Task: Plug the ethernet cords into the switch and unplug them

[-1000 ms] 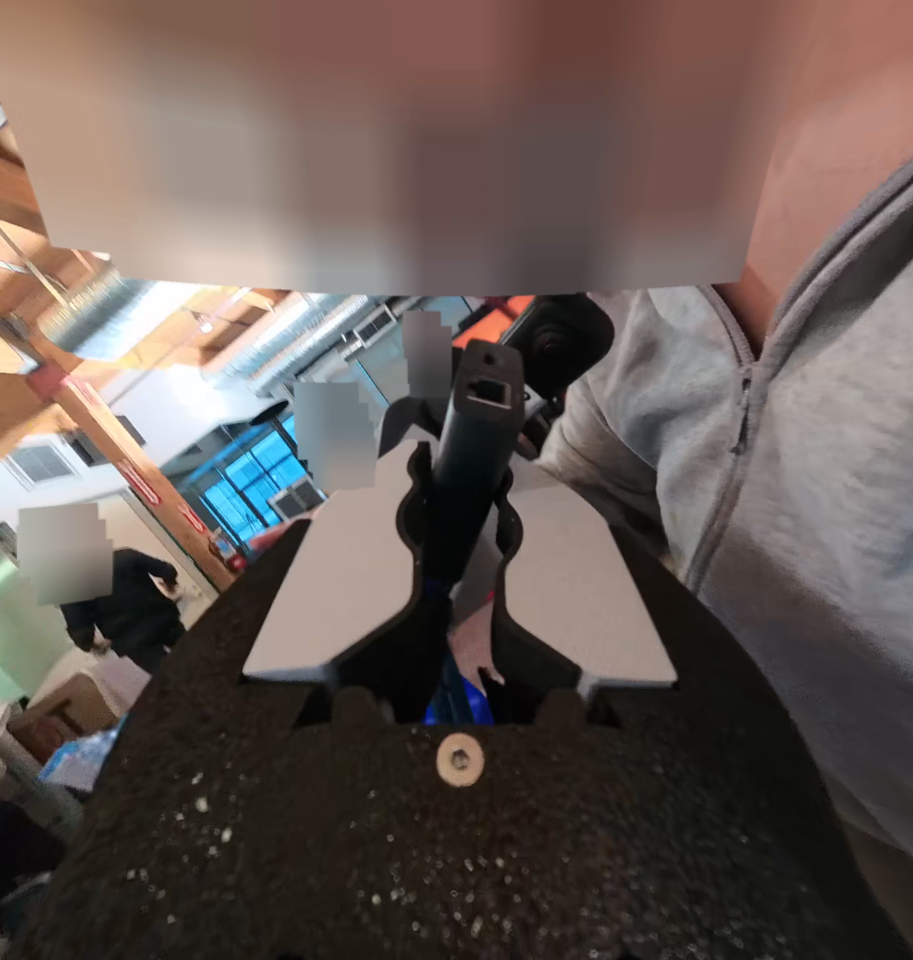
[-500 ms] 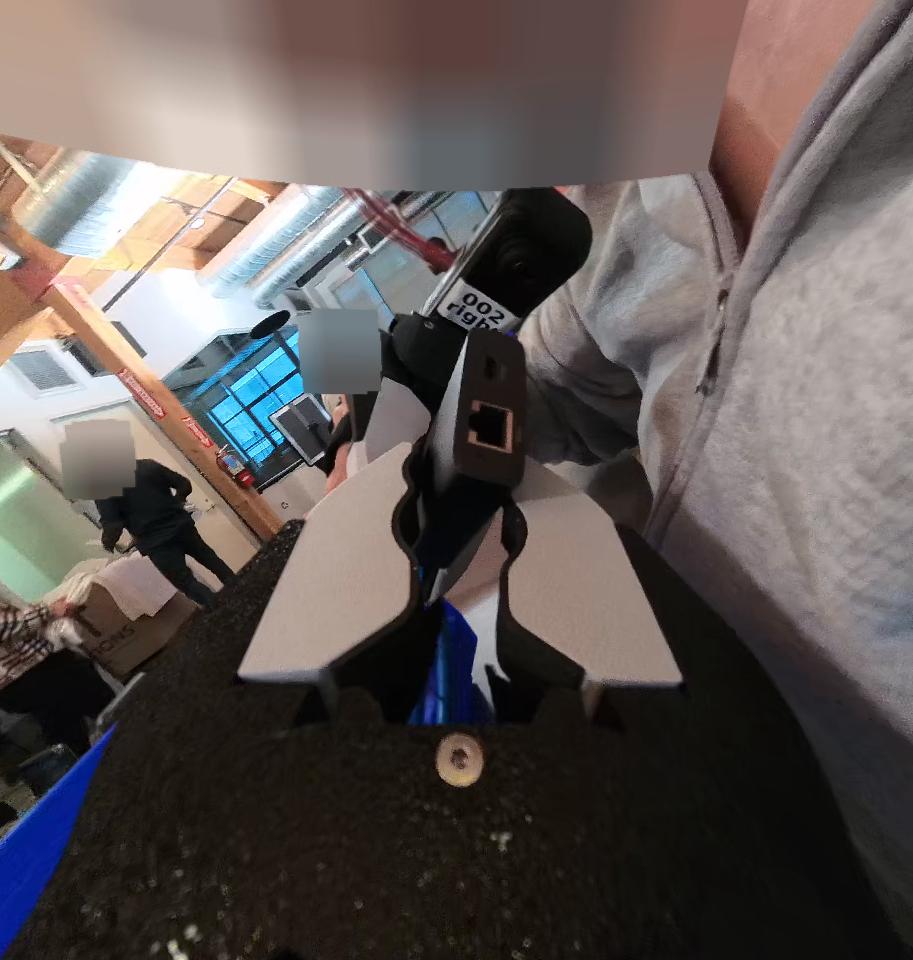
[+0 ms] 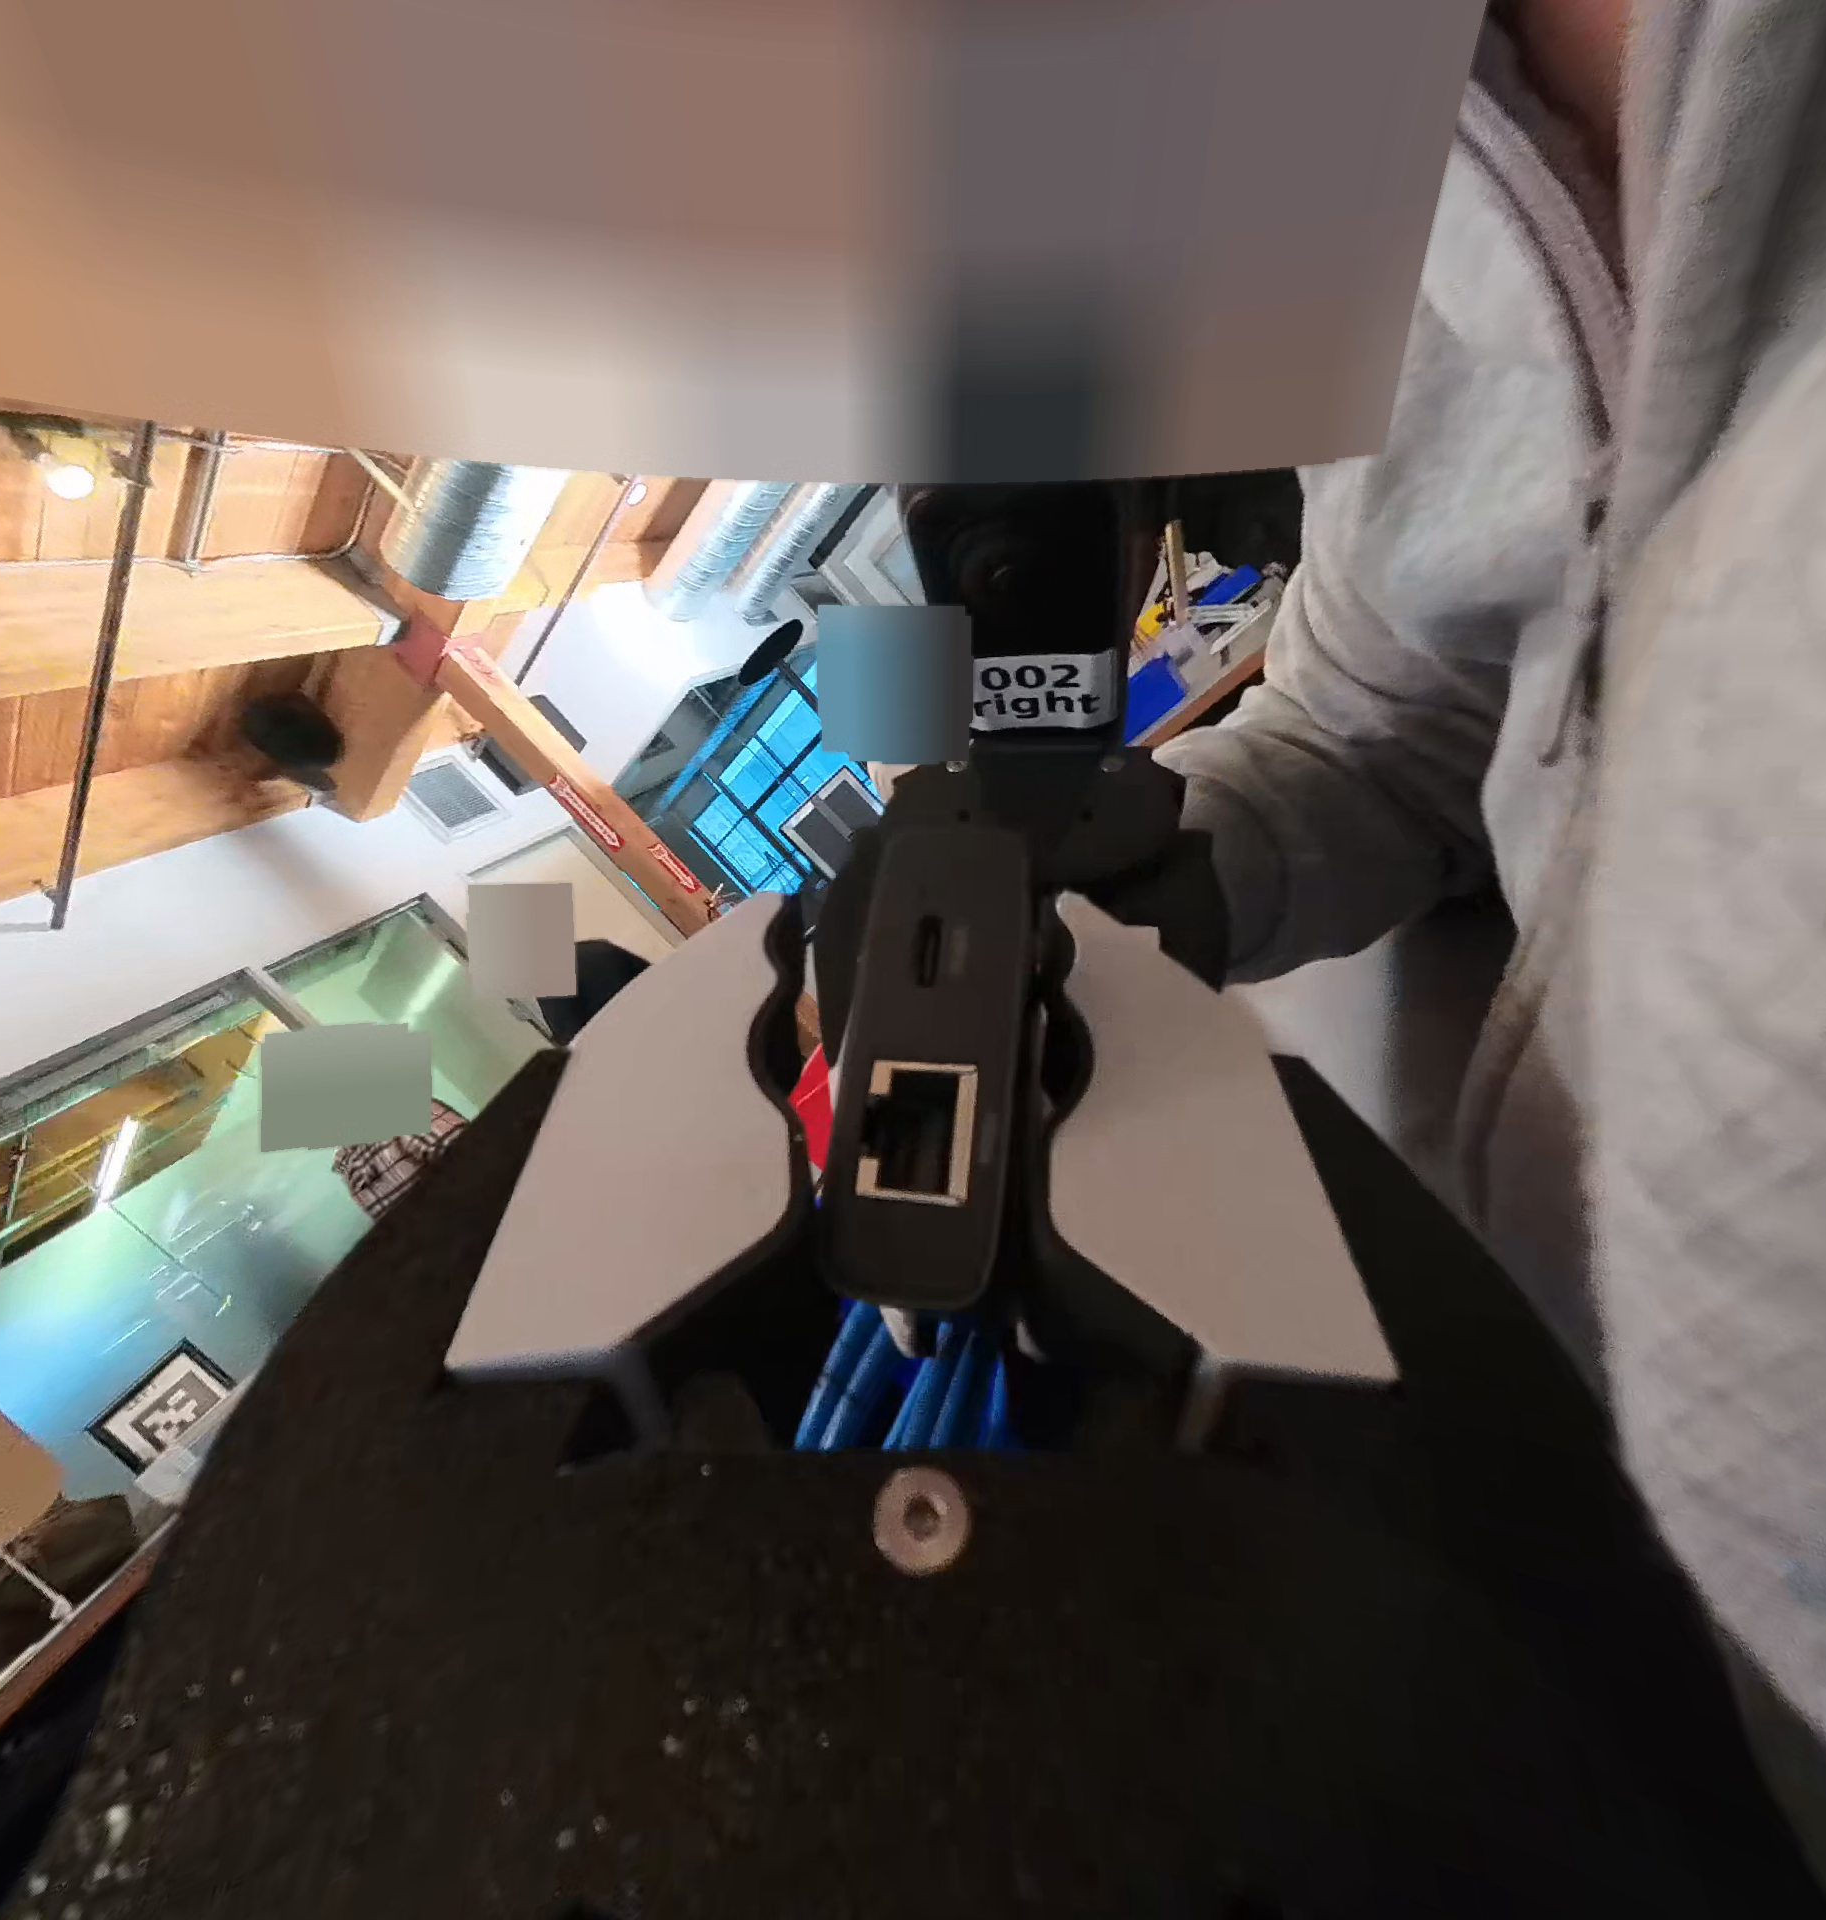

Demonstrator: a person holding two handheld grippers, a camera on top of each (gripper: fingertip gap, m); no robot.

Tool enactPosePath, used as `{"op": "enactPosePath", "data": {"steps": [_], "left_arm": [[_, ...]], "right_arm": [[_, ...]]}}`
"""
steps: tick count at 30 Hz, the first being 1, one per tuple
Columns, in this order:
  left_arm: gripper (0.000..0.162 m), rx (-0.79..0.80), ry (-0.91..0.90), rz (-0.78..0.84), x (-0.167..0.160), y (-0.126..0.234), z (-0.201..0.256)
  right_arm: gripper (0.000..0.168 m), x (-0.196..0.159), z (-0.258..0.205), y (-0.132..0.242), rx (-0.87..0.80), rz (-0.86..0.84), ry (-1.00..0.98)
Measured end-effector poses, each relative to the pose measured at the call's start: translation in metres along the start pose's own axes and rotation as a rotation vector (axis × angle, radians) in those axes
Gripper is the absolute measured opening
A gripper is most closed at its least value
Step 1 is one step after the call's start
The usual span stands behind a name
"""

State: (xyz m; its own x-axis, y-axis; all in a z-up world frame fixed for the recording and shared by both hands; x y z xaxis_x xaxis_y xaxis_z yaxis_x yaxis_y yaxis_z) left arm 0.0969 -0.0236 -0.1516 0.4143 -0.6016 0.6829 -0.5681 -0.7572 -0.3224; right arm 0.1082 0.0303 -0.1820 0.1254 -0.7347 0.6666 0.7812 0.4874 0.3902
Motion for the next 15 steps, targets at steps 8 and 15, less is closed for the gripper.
{"op": "enactPosePath", "data": {"steps": [8, 15], "left_arm": [[0.036, -0.063, 0.028, -0.089, -0.0035, 0.0047, 0.0029], [0.035, -0.084, 0.116, -0.153, -0.0057, 0.0062, 0.0013]], "right_arm": [[0.013, 0.0023, -0.0018, 0.0014, 0.009, -0.004, -0.03], [0.016, 0.004, -0.0019, 0.0001, -0.022, -0.028, -0.005]]}}
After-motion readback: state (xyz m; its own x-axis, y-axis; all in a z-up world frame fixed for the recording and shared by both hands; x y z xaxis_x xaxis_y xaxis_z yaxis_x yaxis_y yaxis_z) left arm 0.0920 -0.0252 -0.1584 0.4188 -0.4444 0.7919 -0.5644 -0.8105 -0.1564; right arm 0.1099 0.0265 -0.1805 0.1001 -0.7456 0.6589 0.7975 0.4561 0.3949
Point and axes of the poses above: each gripper's, where its closed fingertips meet, y back along the fingers, x out of its top, z = x × y across the jaws, the point moved 5 cm from there along y, back along the fingers, and after that the axes turned 3 degrees about x, right-handed, at the moved point
